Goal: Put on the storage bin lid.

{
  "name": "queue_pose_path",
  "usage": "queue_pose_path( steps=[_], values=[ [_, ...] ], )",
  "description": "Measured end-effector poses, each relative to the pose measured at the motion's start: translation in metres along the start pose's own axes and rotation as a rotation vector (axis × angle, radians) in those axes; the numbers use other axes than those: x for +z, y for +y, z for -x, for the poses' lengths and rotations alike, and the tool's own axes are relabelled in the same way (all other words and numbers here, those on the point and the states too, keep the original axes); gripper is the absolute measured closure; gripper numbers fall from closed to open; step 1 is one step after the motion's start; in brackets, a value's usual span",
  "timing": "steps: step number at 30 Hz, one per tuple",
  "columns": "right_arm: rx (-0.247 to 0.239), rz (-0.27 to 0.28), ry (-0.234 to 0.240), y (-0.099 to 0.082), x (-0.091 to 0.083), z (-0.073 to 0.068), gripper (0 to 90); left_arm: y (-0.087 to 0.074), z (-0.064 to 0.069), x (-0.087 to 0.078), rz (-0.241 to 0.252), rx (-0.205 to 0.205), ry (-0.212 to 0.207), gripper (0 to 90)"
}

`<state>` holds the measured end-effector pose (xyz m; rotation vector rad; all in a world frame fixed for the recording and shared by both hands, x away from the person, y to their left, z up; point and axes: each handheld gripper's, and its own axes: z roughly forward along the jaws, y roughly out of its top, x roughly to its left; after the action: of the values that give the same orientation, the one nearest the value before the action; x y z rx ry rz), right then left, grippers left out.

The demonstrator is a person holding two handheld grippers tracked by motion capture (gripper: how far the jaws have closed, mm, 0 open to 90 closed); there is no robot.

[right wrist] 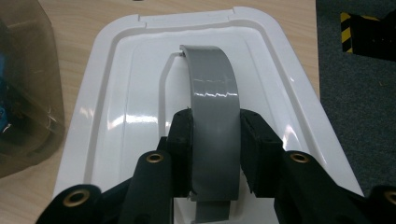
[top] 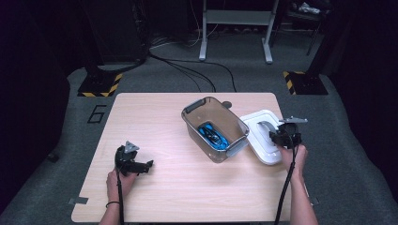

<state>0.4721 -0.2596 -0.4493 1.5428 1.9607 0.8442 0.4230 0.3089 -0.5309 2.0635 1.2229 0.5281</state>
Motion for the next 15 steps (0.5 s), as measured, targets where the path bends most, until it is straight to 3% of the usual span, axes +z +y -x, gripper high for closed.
queue_pose_path(
  steps=[15],
  values=[
    [-0.015, 0.031, -0.007, 0.021, -0.035, 0.008, 67.0, 0.000, 0.000, 0.000, 0.000, -0.001, 0.000, 0.5]
  ],
)
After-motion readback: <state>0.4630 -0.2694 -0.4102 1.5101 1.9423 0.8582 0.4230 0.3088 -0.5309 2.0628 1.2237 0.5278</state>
